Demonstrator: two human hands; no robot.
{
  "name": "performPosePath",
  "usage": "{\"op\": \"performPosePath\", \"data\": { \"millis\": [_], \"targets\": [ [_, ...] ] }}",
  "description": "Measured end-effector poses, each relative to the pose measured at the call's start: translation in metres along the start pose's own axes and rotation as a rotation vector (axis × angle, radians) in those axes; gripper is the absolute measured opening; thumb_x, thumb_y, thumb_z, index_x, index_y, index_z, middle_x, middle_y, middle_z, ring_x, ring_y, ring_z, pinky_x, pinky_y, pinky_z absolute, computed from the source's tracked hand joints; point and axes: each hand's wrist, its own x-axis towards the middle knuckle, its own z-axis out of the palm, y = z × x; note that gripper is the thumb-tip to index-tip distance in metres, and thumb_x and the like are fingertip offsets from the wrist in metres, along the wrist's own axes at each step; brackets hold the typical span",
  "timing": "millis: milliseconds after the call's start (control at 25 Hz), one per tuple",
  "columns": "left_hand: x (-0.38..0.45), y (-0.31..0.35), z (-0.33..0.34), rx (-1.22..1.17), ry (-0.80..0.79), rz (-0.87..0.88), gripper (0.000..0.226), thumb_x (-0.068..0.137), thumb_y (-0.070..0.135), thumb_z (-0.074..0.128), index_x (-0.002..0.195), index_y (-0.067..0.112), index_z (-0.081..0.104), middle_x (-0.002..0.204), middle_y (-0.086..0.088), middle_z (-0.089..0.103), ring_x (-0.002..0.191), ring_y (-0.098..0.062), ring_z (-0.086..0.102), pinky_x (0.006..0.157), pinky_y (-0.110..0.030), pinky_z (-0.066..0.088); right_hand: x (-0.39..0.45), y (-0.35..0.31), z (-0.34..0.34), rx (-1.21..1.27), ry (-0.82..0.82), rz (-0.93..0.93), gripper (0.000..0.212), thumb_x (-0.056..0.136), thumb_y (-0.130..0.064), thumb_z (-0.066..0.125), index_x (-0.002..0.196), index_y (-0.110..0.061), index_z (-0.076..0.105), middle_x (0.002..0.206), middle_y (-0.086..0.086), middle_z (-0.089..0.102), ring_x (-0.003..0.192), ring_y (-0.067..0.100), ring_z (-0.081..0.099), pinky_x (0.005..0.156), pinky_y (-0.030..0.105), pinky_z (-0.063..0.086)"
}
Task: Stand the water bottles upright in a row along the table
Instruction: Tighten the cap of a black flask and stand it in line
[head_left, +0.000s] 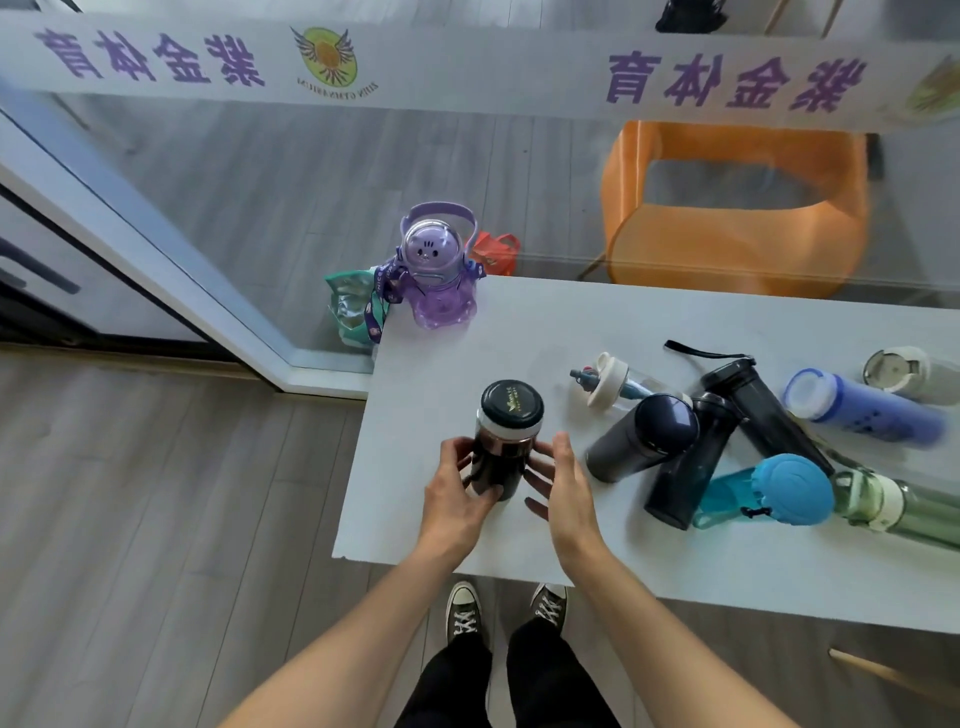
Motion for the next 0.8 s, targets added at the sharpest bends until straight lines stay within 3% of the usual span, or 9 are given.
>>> {"op": "performPosePath", "data": {
  "millis": [80,160,280,400,520,720,800],
  "targets": [
    [-0.006,-0.008,-0.011,0.063,-0.019,0.017,0.058,0.075,0.018,0.080,0.120,0.032,0.047,0.123,0.015,0.060,0.113,-0.007,0.056,0.096,-0.031,0.049,-0.005,0.000,0.003,-0.105,0.000,0.011,0.069,0.079,-0.082,0.042,0.111,-0.025,0.061,0.114,-0.004,0.069,0.111,0.013,0.063,0.098,0.045,0.050],
    [-0.012,-0.015,-0.027,0.108,-0.073,0.041,0.050,0.078,0.026,0.078,0.119,0.031,0.051,0.121,0.013,0.060,0.108,-0.007,0.058,0.091,-0.032,0.051,-0.012,0.004,0.006,-0.229,-0.004,-0.012,0.075,0.064,-0.090,0.049,0.104,-0.027,0.060,0.110,-0.006,0.069,0.108,0.013,0.064,0.098,0.047,0.051],
    [-0.020,-0.021,-0.050,0.093,-0.160,0.055,0.038,0.088,0.023,0.068,0.124,0.027,0.057,0.119,0.006,0.064,0.104,-0.008,0.063,0.091,-0.034,0.056,-0.021,0.012,0.006,-0.278,0.008,-0.061,0.066,0.067,-0.086,0.049,0.104,-0.032,0.062,0.109,-0.008,0.070,0.106,0.014,0.066,0.099,0.048,0.052],
    [-0.029,-0.008,-0.060,-0.177,-0.182,-0.048,0.030,0.095,0.016,0.056,0.124,0.026,0.061,0.120,-0.004,0.065,0.106,-0.019,0.065,0.091,-0.040,0.058,-0.029,0.010,0.003,-0.257,0.030,-0.103,0.050,0.078,-0.077,0.049,0.104,-0.037,0.064,0.109,-0.005,0.071,0.106,0.019,0.068,0.093,0.050,0.056],
    [-0.033,0.009,-0.058,-0.318,-0.234,-0.116,0.026,0.098,0.026,0.054,0.123,0.024,0.060,0.121,-0.005,0.064,0.111,-0.022,0.063,0.088,-0.038,0.059,-0.029,0.005,0.007,-0.225,0.036,-0.120,0.029,0.093,-0.056,0.052,0.107,-0.035,0.065,0.110,-0.004,0.071,0.107,0.019,0.067,0.089,0.050,0.059],
    [-0.020,0.028,-0.056,-0.360,-0.200,-0.130,0.033,0.093,0.039,0.062,0.121,0.022,0.059,0.117,-0.003,0.065,0.109,-0.016,0.064,0.093,-0.044,0.057,-0.019,-0.018,0.017,-0.263,-0.010,-0.082,0.040,0.092,-0.049,0.059,0.122,-0.022,0.064,0.115,0.004,0.071,0.107,0.019,0.067,0.083,0.039,0.060],
    [-0.007,0.039,-0.056,-0.357,-0.169,-0.118,0.037,0.093,0.038,0.061,0.125,0.020,0.057,0.118,-0.003,0.064,0.108,-0.014,0.063,0.093,-0.044,0.057,-0.005,-0.034,0.022,-0.385,-0.023,-0.097,0.051,0.084,-0.058,0.056,0.119,-0.022,0.067,0.111,0.005,0.074,0.100,0.022,0.070,0.086,0.044,0.060]
  ]
}}
